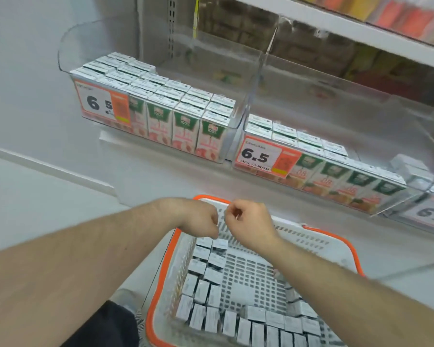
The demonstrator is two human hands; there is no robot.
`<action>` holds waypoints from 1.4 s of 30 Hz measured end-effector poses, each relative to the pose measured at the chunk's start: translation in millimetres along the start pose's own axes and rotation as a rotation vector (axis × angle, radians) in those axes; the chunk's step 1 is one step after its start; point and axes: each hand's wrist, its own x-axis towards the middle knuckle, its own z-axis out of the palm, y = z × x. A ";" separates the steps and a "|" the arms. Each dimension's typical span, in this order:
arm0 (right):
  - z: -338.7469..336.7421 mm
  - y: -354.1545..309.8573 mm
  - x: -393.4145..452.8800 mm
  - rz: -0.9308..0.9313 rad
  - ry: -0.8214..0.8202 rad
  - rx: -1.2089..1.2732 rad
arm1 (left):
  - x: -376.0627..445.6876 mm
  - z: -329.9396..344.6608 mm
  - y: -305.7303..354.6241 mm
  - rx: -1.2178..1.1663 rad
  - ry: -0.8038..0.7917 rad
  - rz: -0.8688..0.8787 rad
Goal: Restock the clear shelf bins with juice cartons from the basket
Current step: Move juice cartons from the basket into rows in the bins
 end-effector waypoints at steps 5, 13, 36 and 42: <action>64.8 73.0 6.0 0.266 -0.469 -0.142 | 11.4 0.4 1.3 0.041 -0.055 -0.040; 138.1 121.5 11.4 0.544 -0.611 0.147 | 38.6 -2.4 3.8 0.081 -0.098 -0.020; 207.6 72.3 -30.6 0.731 -0.321 0.150 | 49.7 5.0 -5.5 0.070 -0.150 -0.052; 201.1 70.8 -23.0 0.915 -0.268 0.150 | 46.4 5.9 -11.7 0.097 -0.132 -0.024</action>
